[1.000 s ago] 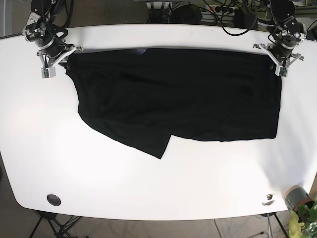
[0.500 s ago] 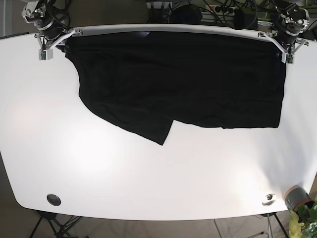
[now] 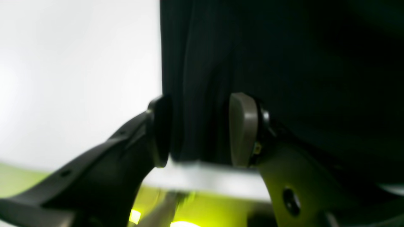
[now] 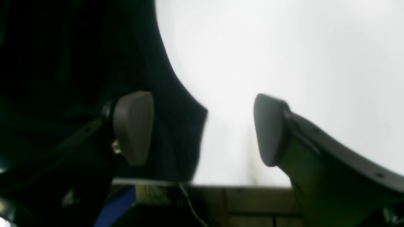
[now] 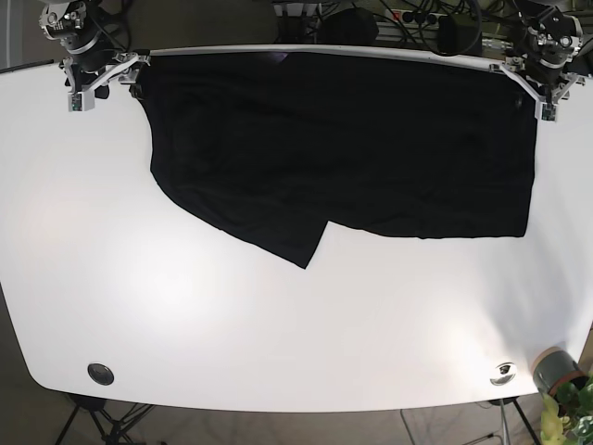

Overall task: Fold the T-shirt properly
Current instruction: 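Release the edge and move both grippers to the shirt's middle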

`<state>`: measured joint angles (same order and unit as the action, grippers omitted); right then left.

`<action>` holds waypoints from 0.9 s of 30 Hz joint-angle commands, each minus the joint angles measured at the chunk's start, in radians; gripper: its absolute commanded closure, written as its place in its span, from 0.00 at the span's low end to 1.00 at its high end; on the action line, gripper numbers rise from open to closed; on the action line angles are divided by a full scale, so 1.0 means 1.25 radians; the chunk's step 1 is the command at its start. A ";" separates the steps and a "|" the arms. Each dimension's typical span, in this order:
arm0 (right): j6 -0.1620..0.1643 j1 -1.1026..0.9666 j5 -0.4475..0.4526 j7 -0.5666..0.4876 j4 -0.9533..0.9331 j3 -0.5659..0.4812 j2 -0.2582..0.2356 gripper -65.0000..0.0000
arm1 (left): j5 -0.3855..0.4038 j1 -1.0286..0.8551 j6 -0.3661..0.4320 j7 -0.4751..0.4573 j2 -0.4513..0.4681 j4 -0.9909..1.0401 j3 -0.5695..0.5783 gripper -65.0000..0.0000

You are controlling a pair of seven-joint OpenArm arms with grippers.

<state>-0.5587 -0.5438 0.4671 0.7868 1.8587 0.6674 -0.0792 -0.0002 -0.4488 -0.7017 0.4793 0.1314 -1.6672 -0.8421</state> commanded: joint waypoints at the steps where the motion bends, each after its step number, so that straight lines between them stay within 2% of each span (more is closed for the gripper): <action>1: -0.004 0.011 0.006 -0.018 0.027 -0.001 -0.010 0.26 | 0.025 -0.001 0.003 -0.018 0.015 -0.050 -0.003 0.61; 6: -0.002 0.076 0.004 -0.013 0.026 -0.032 -0.015 0.26 | 0.033 0.011 0.003 -0.018 0.012 -0.102 0.004 0.61; 14: 0.004 0.186 0.003 -0.013 -0.007 -0.163 -0.069 0.26 | 0.030 0.083 0.003 -0.018 0.011 -0.104 0.043 0.61; 21: 0.004 0.297 0.003 0.029 -0.056 -0.242 -0.094 0.26 | 0.029 0.129 0.003 -0.018 0.010 -0.103 0.070 0.61; 27: 0.004 0.391 0.001 0.033 -0.134 -0.293 -0.098 0.26 | 0.029 0.152 0.003 -0.018 0.010 -0.103 0.113 0.61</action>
<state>-0.5503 -0.0841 0.4511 0.8444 1.7035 0.3058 -0.1883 0.0242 -0.2630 -0.7002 0.4778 0.1284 -1.7767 -0.7017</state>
